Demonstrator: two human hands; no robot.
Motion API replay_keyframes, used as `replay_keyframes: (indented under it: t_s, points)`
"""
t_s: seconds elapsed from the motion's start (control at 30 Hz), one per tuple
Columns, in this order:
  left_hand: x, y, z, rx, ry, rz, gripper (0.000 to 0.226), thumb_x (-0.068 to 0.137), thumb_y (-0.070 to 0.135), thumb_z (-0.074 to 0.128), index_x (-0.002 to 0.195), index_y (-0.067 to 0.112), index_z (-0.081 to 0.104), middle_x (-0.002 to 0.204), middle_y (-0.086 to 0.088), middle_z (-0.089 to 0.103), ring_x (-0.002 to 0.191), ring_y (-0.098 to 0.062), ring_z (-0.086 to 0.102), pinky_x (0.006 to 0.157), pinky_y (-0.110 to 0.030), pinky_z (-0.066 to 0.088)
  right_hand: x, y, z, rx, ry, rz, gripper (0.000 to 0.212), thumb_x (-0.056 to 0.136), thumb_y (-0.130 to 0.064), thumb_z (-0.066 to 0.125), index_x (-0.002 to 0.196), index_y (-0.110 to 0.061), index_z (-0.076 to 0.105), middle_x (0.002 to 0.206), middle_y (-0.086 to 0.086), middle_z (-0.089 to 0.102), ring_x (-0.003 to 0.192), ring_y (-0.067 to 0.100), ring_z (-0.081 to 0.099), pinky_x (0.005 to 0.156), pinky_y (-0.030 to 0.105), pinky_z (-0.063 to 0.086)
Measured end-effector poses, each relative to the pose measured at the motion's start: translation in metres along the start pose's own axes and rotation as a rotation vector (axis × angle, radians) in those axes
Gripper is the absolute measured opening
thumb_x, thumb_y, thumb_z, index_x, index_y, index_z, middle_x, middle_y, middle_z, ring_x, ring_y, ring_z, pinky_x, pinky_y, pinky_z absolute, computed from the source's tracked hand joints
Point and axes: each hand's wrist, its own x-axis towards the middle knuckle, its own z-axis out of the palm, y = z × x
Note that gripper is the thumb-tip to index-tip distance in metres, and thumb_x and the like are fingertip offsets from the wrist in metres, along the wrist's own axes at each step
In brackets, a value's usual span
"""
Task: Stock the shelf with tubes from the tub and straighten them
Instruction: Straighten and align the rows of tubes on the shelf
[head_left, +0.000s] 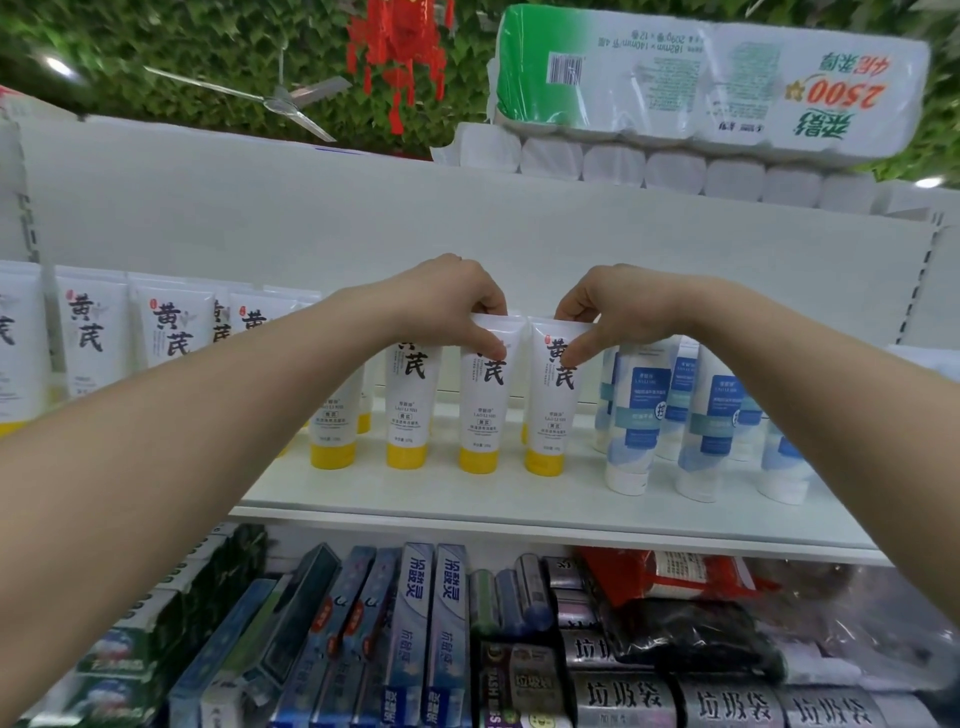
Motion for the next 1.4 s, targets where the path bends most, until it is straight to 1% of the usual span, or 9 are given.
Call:
replay_keyframes:
  t_s: [0.27,0.4,0.57,0.67,0.77,0.93,1.07,1.23,1.4]
  points:
    - [-0.001,-0.001,0.000,-0.023,-0.016,0.000,0.021,0.078,0.038,0.075,0.085,0.019,0.070,0.075,0.004,0.066,0.070,-0.010,0.056,0.060,-0.028,0.042,-0.003,-0.007,-0.005,-0.001,-0.053,0.053,0.019,0.082,-0.031,0.073,0.099,-0.022,0.071,0.097,-0.005,0.072,0.089,0.015,0.064,0.080,0.029,0.050]
    - [-0.001,-0.005,-0.001,-0.028,0.003,0.004,0.022,0.080,0.041,0.071,0.092,0.022,0.072,0.084,0.005,0.070,0.081,-0.015,0.061,0.070,-0.032,0.050,-0.004,-0.008,-0.004,0.014,-0.049,0.095,0.023,0.082,-0.034,0.072,0.103,-0.024,0.071,0.098,-0.007,0.071,0.090,0.014,0.064,0.084,0.031,0.051]
    - [0.003,0.003,-0.002,-0.092,0.194,0.088,0.024,0.087,0.043,0.061,0.103,0.028,0.070,0.097,0.014,0.070,0.094,-0.007,0.062,0.086,-0.030,0.047,-0.024,0.004,-0.013,0.114,0.184,0.135,0.021,0.088,-0.033,0.065,0.108,-0.030,0.070,0.098,-0.011,0.069,0.096,0.008,0.060,0.084,0.023,0.039]
    - [0.014,0.016,0.000,-0.102,0.265,0.129,0.029,0.091,0.043,0.057,0.113,0.027,0.066,0.105,0.013,0.068,0.099,-0.011,0.059,0.083,-0.028,0.043,-0.040,0.026,-0.021,0.099,0.320,0.170,0.021,0.090,-0.028,0.061,0.109,-0.028,0.070,0.102,-0.006,0.071,0.101,0.012,0.061,0.085,0.022,0.039]
    - [0.032,0.032,0.004,-0.086,0.287,0.149,0.030,0.092,0.041,0.055,0.118,0.028,0.063,0.109,0.013,0.067,0.099,-0.010,0.053,0.079,-0.026,0.036,-0.057,0.054,-0.031,0.036,0.364,0.206,0.023,0.091,-0.024,0.060,0.112,-0.025,0.069,0.110,-0.001,0.069,0.103,0.014,0.059,0.089,0.023,0.039]
    - [0.068,0.061,0.009,-0.030,0.249,0.142,0.028,0.094,0.036,0.056,0.120,0.028,0.063,0.111,0.013,0.066,0.092,-0.006,0.045,0.077,-0.024,0.032,-0.069,0.103,-0.040,-0.010,0.282,0.228,0.028,0.088,-0.026,0.067,0.116,-0.025,0.067,0.111,-0.003,0.069,0.098,0.012,0.058,0.087,0.024,0.039]
    - [0.097,0.077,0.016,0.007,0.171,0.074,0.026,0.091,0.035,0.062,0.114,0.027,0.067,0.111,0.010,0.068,0.088,-0.007,0.051,0.076,-0.024,0.035,-0.059,0.137,-0.039,-0.028,0.177,0.185,0.034,0.084,-0.029,0.071,0.118,-0.028,0.066,0.109,-0.009,0.069,0.099,0.012,0.059,0.087,0.025,0.038]
    - [0.122,0.088,0.026,-0.005,0.049,-0.039,0.025,0.086,0.034,0.069,0.110,0.024,0.071,0.106,0.008,0.069,0.092,-0.008,0.058,0.081,-0.022,0.041,-0.036,0.164,-0.037,0.004,0.094,0.095,0.038,0.080,-0.032,0.076,0.116,-0.030,0.066,0.105,-0.014,0.069,0.098,0.012,0.061,0.092,0.034,0.050]
    - [0.136,0.091,0.034,-0.023,-0.086,-0.084,0.020,0.081,0.037,0.074,0.099,0.027,0.073,0.097,0.013,0.071,0.092,-0.004,0.064,0.087,-0.026,0.050,-0.017,0.174,-0.025,0.031,-0.019,0.035,0.036,0.079,-0.033,0.077,0.113,-0.030,0.068,0.103,-0.014,0.071,0.099,0.006,0.062,0.096,0.031,0.048]
